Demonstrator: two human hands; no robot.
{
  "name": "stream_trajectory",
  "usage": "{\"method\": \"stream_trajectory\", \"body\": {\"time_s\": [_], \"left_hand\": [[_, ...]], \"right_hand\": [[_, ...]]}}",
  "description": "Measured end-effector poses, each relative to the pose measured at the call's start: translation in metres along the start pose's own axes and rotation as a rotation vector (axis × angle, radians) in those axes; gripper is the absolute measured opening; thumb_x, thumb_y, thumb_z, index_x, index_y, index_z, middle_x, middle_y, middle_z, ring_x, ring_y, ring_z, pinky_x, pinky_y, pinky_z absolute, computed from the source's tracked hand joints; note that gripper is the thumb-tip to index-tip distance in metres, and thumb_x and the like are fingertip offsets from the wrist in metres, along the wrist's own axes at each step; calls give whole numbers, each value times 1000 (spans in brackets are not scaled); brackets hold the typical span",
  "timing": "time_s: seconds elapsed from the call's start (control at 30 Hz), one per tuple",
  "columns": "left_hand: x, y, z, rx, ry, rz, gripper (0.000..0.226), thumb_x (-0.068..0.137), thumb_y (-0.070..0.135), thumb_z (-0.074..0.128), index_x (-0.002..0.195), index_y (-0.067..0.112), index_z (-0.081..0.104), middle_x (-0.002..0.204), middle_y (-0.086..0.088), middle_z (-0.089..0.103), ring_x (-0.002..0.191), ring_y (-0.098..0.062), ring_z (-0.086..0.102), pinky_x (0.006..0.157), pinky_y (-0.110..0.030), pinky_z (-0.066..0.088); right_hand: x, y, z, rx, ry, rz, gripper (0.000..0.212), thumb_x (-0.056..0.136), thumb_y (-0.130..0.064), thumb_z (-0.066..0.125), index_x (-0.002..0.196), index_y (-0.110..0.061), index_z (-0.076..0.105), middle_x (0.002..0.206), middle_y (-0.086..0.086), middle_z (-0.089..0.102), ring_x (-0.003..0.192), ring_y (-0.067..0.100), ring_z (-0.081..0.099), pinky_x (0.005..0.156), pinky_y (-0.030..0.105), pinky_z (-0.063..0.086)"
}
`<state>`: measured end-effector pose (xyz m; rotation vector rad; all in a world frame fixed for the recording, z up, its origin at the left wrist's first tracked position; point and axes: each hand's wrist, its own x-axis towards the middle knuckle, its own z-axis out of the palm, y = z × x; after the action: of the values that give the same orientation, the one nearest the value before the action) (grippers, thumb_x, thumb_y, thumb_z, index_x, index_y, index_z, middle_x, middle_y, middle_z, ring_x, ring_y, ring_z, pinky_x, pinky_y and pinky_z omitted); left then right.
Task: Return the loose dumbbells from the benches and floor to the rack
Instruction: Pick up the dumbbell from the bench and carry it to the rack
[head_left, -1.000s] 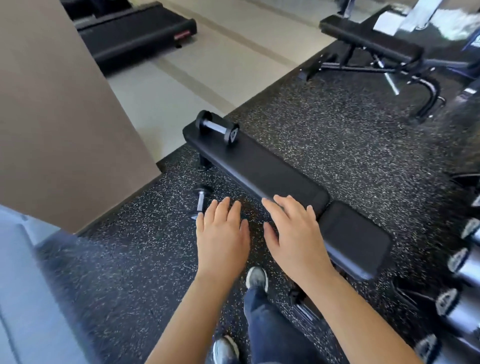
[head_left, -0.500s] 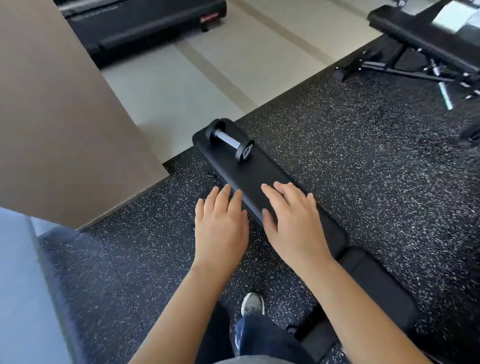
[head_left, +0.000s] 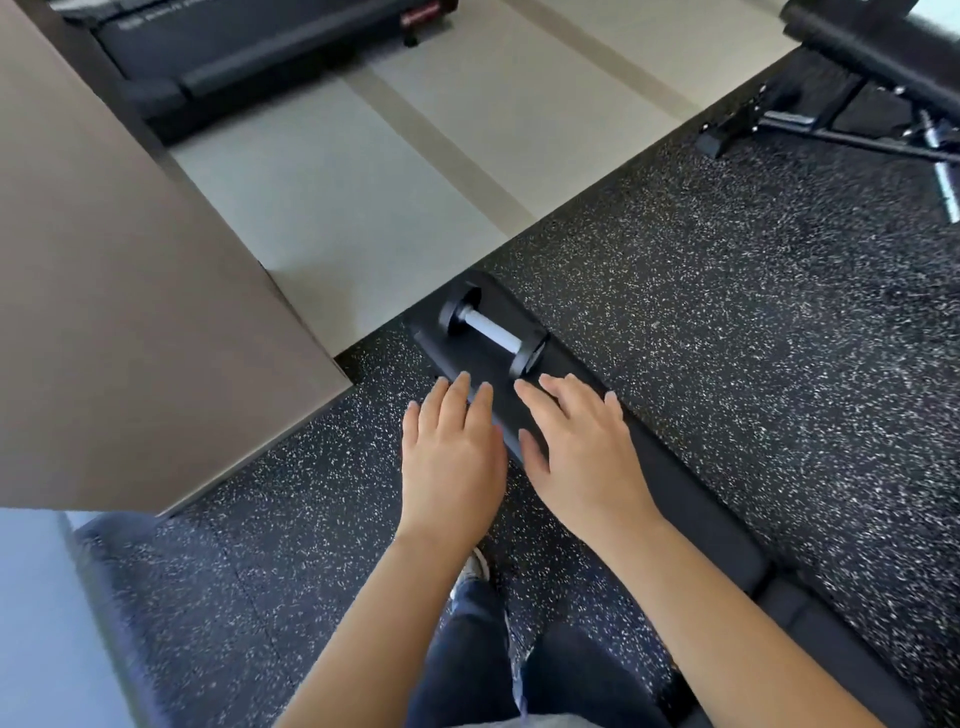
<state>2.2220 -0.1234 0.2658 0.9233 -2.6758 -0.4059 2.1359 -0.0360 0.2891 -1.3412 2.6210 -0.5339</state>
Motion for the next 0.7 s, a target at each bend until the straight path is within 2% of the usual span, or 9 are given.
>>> {"method": "stream_trajectory", "body": {"time_s": [0.17, 0.3, 0.7], "left_hand": [[53, -31, 14, -18, 1, -9, 38, 75, 6, 69, 111, -1, 59, 116, -23, 61, 110, -39, 55, 89, -58, 42], [87, -49, 34, -36, -55, -14, 37, 79, 5, 64, 115, -1, 57, 120, -23, 58, 114, -40, 52, 92, -58, 42], [197, -92, 110, -11, -147, -92, 40, 79, 2, 60, 118, -2, 54, 126, -24, 54, 121, -42, 45, 97, -59, 38]], "right_hand": [[61, 0, 13, -18, -15, -25, 42, 85, -17, 59, 126, -11, 53, 121, 14, 58, 120, 32, 50, 98, 60, 35], [103, 12, 27, -44, -12, -89, 45, 79, -11, 65, 123, -8, 55, 115, 17, 61, 114, 36, 55, 91, 63, 40], [232, 76, 101, -4, -146, -91, 47, 82, -14, 63, 128, -9, 52, 123, 19, 58, 119, 37, 51, 95, 62, 37]]}}
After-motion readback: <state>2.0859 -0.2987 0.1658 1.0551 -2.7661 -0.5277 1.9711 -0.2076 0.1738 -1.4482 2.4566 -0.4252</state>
